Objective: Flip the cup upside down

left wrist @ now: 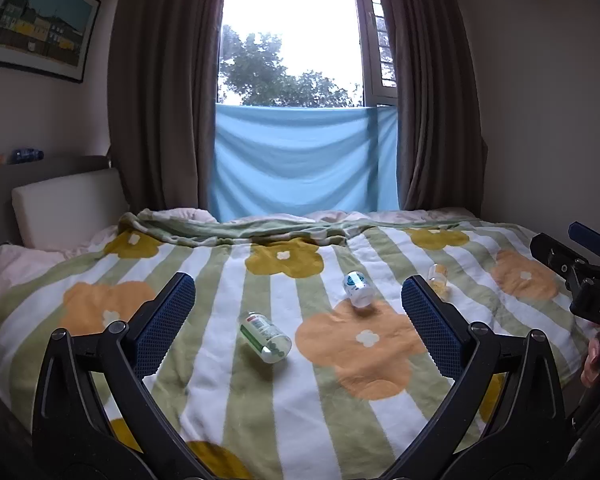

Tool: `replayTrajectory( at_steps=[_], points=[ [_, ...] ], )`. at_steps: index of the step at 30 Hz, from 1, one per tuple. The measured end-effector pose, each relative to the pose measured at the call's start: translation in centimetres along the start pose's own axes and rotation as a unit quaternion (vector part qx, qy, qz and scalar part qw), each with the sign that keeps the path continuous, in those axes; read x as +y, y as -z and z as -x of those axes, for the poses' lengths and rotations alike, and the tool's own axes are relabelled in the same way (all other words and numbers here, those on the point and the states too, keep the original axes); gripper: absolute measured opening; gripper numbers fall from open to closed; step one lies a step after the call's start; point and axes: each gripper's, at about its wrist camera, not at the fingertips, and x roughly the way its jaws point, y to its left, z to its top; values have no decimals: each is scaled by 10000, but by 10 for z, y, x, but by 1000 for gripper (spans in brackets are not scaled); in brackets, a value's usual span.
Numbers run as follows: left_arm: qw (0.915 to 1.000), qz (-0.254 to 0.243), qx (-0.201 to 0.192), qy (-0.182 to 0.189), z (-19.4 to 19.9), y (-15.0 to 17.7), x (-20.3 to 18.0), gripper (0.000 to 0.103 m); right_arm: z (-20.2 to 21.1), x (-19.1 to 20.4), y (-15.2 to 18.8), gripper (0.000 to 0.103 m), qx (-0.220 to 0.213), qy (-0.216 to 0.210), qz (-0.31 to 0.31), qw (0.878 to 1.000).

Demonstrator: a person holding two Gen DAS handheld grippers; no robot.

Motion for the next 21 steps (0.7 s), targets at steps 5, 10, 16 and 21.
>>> replayTrajectory(
  at_steps=[5,10,16,21],
  points=[
    [10000,-3,-4,1,2,1,-1,103,1,1,0,103,-9,4,0,10000],
    [10000,-2,-5,6,2,1,-1,103,1,1,-1,103,-3,29,46,10000],
    [10000,-2,11,29,1,-1,-4,103,1,1,-1,103,-5,23,37,10000],
    [10000,6,68,71,0,0,-7,103,1,1,0,103,-4,27,46,10000]
  ],
)
